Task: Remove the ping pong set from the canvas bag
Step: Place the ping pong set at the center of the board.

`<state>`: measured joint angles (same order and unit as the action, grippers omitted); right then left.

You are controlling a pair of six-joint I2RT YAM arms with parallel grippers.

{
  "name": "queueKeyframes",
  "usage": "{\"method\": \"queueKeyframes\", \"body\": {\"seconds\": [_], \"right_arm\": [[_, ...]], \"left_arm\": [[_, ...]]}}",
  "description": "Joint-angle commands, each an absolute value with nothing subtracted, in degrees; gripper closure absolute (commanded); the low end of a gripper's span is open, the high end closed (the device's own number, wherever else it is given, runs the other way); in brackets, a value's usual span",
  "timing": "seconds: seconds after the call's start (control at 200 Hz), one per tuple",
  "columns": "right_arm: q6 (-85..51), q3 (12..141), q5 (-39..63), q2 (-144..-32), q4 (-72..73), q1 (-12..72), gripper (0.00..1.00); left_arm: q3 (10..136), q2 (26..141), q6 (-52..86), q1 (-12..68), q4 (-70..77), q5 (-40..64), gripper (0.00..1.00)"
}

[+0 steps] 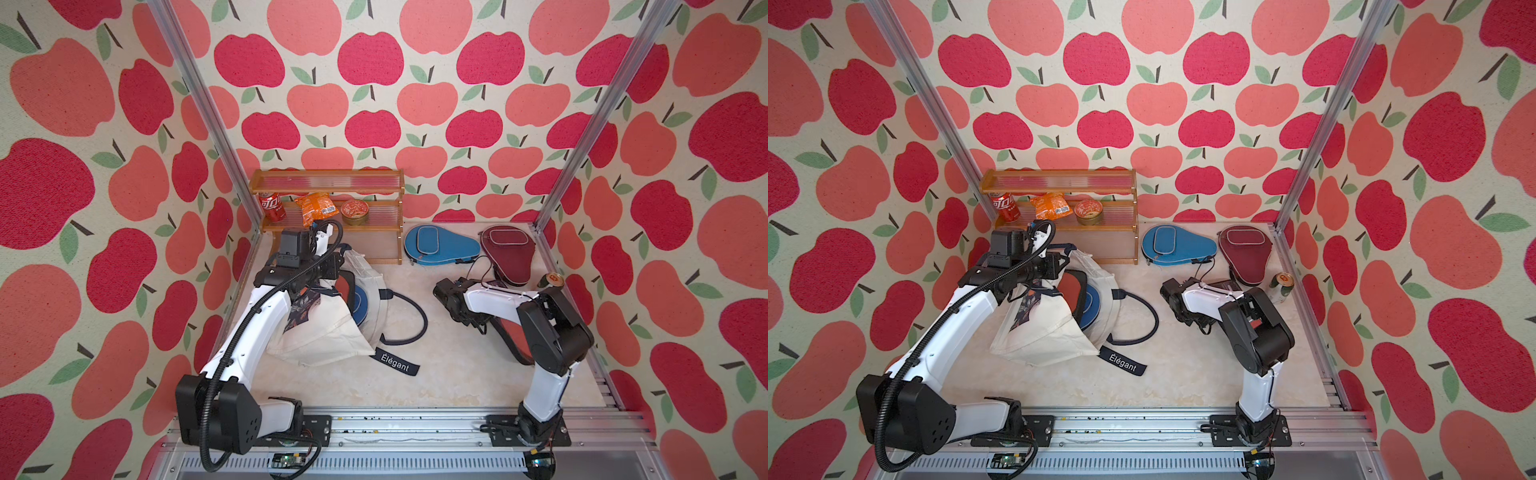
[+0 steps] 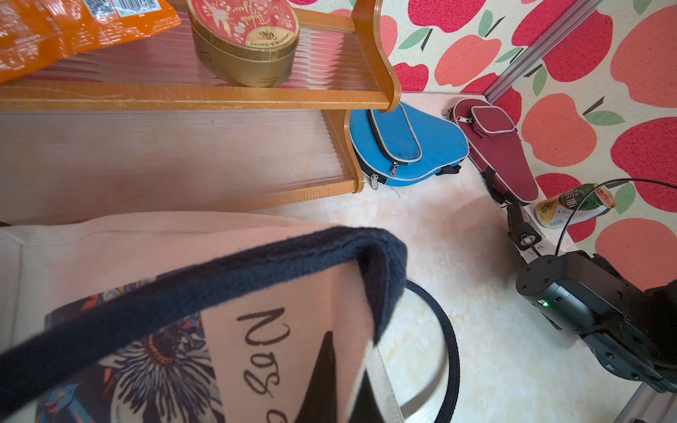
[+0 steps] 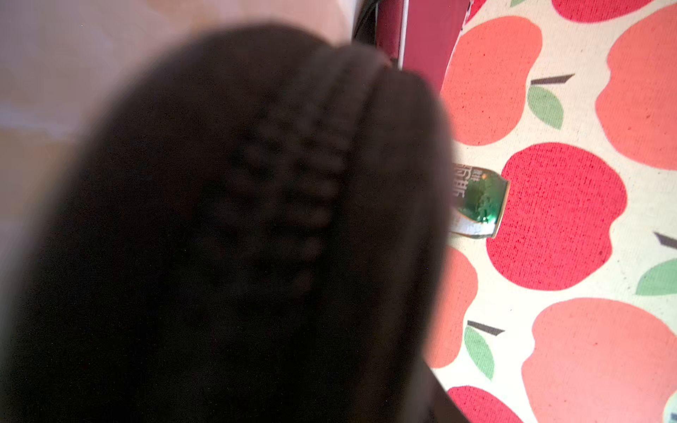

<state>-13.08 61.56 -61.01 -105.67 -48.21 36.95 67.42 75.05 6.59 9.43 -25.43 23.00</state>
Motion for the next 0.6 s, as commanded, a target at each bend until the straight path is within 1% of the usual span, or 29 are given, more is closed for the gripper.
{"method": "queueKeyframes", "body": {"seconds": [0.0,0.185,0.29,0.42,0.485,0.595], "right_arm": [[-14.0,60.9,-63.3,-106.0,-49.1,36.5,0.52],[-13.3,60.4,-62.3,-106.3,-48.0,35.9,0.46],[-13.4,60.2,-61.7,-106.1,-48.2,35.5,0.37],[-12.4,59.0,-59.3,-103.9,-46.6,34.8,0.3],[-12.0,58.7,-58.0,-103.2,-46.2,34.3,0.28],[-12.0,58.7,-55.6,-102.8,-46.2,33.7,0.2]], "left_arm": [[67.2,75.2,7.3,9.5,-22.8,24.4,1.0],[67.1,75.3,7.3,9.5,-22.9,24.4,1.0],[67.1,75.2,7.2,9.5,-22.9,24.1,1.0],[67.2,75.6,7.4,9.3,-22.9,24.3,1.0],[67.3,75.7,7.4,9.4,-22.8,24.6,1.0],[67.2,75.5,7.3,9.3,-22.8,24.6,1.0]]}}
